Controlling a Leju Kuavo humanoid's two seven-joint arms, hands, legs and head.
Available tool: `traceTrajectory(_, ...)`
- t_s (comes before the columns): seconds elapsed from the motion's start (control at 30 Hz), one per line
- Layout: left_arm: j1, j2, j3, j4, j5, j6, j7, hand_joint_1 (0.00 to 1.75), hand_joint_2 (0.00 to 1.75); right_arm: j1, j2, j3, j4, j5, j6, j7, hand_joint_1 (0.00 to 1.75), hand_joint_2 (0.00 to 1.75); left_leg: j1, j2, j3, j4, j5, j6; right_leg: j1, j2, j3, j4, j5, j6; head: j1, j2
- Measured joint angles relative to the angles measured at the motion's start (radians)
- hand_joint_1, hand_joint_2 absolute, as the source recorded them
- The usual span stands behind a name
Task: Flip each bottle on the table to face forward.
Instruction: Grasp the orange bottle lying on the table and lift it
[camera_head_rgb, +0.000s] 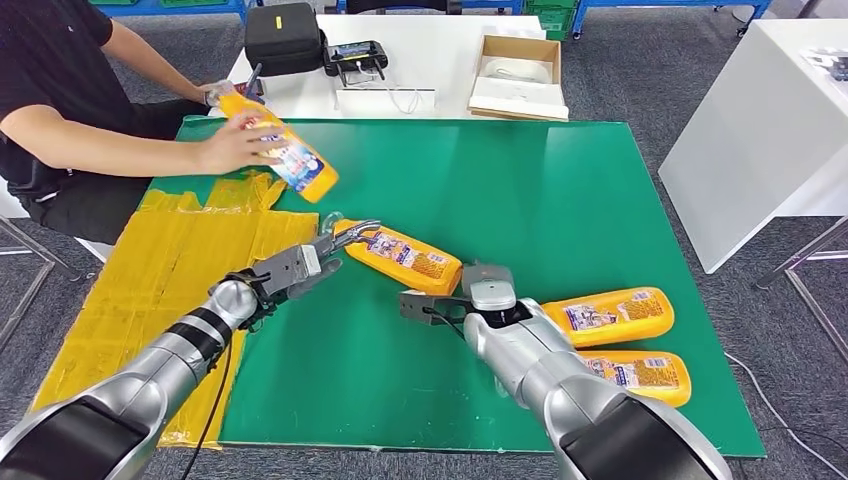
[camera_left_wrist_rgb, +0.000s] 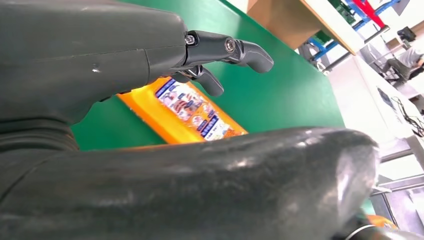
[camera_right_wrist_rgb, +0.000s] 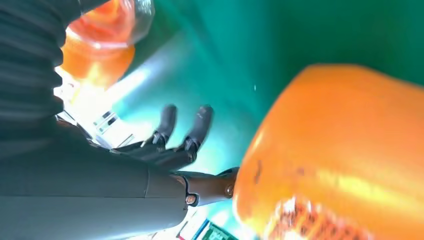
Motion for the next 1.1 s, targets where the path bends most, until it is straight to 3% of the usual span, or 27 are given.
traceTrajectory(0.2, 0.014, 0.008, 0.004, 0.0, 0.0, 0.008, 0.0, 0.0, 0.0, -0.014, 0.0, -0.002, 0.0, -0.032, 0.017, -0.031, 0.0, 1.75, 0.0, 0.0, -0.001, 0.0, 0.0, 0.0, 0.0, 0.0, 0.0, 0.0, 0.0, 0.0, 0.0, 0.0)
traceTrajectory(0.33, 0.026, 0.02, 0.015, -0.004, 0.001, 0.011, 0.0, 0.0, 0.0, -0.051, 0.008, -0.019, -0.006, -0.097, 0.22, -0.187, 0.0, 0.0, 0.0, 0.001, -0.001, 0.0, 0.0, 0.0, 0.0, 0.0, -0.001, 0.0, 0.001, -0.001, 0.0, 0.0)
traceTrajectory(0.43, 0.045, 0.039, 0.028, -0.019, 0.005, 0.02, 0.0, 0.0, 0.0, -0.085, 0.016, -0.004, -0.037, -0.109, 0.399, -0.286, 0.0, 0.0, 0.0, 0.001, -0.001, 0.0, 0.0, 0.0, 0.0, 0.0, -0.002, 0.0, 0.001, -0.002, 0.0, 0.0)
traceTrajectory(0.5, 0.065, 0.055, 0.038, -0.033, 0.009, 0.027, 0.0, 0.0, 0.0, -0.109, 0.019, 0.016, -0.064, -0.12, 0.445, -0.305, 0.0, 0.0, 0.001, 0.002, -0.001, 0.0, 0.001, -0.001, 0.0, 0.001, -0.002, 0.0, 0.001, -0.002, 0.0, 0.0)
traceTrajectory(0.63, 0.095, 0.077, 0.051, -0.056, 0.012, 0.03, 0.0, 0.0, 0.0, -0.153, 0.021, 0.047, -0.093, -0.15, 0.422, -0.303, 0.0, 0.0, 0.001, 0.001, -0.002, 0.0, 0.001, -0.002, 0.001, 0.0, -0.003, 0.0, 0.001, -0.002, 0.0, 0.0)
traceTrajectory(0.8, 0.105, 0.087, 0.059, -0.071, -0.001, 0.028, 0.0, 0.0, 0.0, -0.171, 0.021, 0.053, -0.095, -0.213, 0.294, -0.309, 0.0, 0.0, 0.001, 0.001, -0.002, 0.0, 0.001, -0.002, 0.0, 0.0, -0.003, 0.0, 0.001, -0.002, 0.0, 0.0)
traceTrajectory(0.93, 0.107, 0.088, 0.062, -0.075, -0.003, 0.03, 0.0, 0.0, 0.0, -0.171, 0.018, 0.052, -0.093, -0.214, 0.197, -0.297, 0.0, 1.75, 0.0, 0.001, -0.003, 0.0, 0.001, -0.002, 0.0, 0.0, -0.003, 0.0, 0.001, -0.002, 0.0, 0.0)
traceTrajectory(1.1, 0.108, 0.088, 0.064, -0.08, -0.004, 0.031, 0.0, 0.0, 0.0, -0.147, 0.017, 0.051, -0.091, -0.224, 0.126, -0.292, 0.0, 1.75, 0.0, 0.001, -0.003, 0.0, 0.001, -0.002, 0.0, 0.0, -0.004, 0.0, 0.001, -0.002, 0.0, 0.0)
